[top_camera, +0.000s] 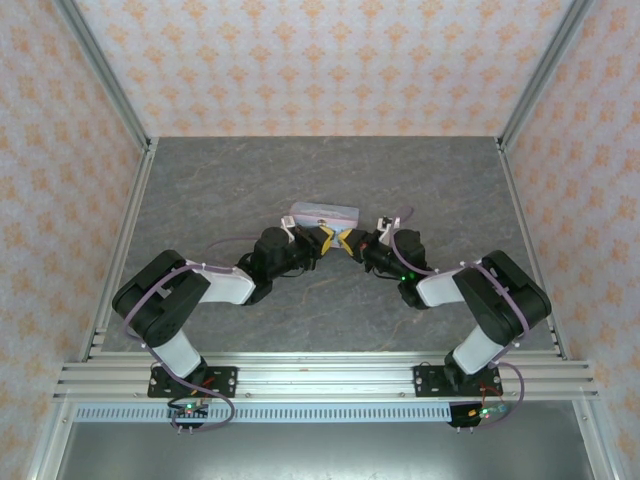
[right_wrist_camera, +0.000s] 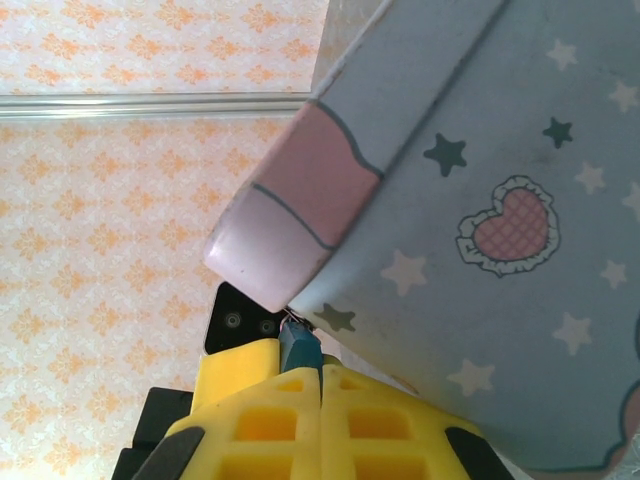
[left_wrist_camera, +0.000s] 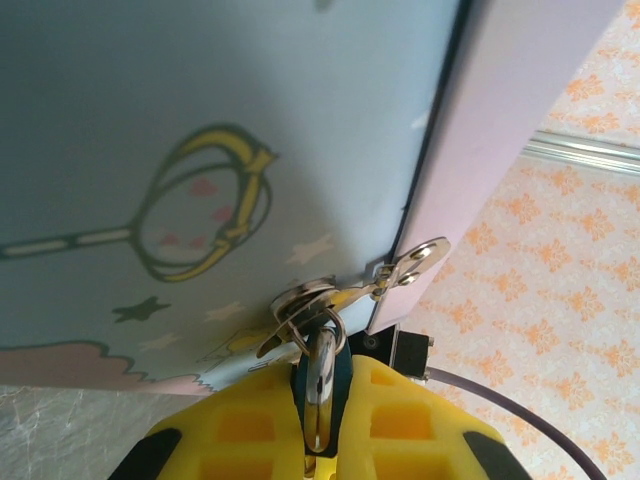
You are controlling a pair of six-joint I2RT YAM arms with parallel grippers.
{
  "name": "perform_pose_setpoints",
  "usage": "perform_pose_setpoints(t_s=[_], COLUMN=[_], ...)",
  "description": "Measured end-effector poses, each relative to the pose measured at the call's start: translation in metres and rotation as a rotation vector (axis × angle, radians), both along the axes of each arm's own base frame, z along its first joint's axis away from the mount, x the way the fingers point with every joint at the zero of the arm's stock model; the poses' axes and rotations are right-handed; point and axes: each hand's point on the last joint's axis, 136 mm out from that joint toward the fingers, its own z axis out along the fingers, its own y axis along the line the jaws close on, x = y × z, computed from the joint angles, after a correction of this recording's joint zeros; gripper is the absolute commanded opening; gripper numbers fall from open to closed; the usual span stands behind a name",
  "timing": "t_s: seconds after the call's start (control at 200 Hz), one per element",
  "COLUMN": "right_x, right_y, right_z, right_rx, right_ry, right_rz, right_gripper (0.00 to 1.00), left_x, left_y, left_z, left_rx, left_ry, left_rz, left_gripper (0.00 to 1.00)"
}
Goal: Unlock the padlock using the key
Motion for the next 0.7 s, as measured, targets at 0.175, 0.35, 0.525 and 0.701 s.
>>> perform_pose_setpoints(t_s=[0.175,0.35,0.525,0.701], right_x=[0.0041,0.0089,0.0088,0.0091], right_y=[0.002,0.005,0.005,0.0055], right_z=[0.0005,0.0001,-0.0017,-0.0008], right_rx=[-0.04,-0.113,-0.158,-0.185], right_ry=[-0.025,-0.076,-0.122,-0.163], right_rz=[0.026,0.062,0.086,0.101], right_gripper=[0.0,0.0,0.0,0.0], left_x=[0.0015,0.0037,0.0035,0.0035], left_y=[0.0015,0.0039,0.0041,0.0042], left_z=[-0.0002,-0.0011,-0.0022,-0.0025], left_rx=[0.002,0.008,0.011,0.012], left_ry=[-0.001,-0.002,0.002,0.003], left_rz=[0.011,0.03,0.03,0.031], left_gripper=[0.0,0.0,0.0,0.0])
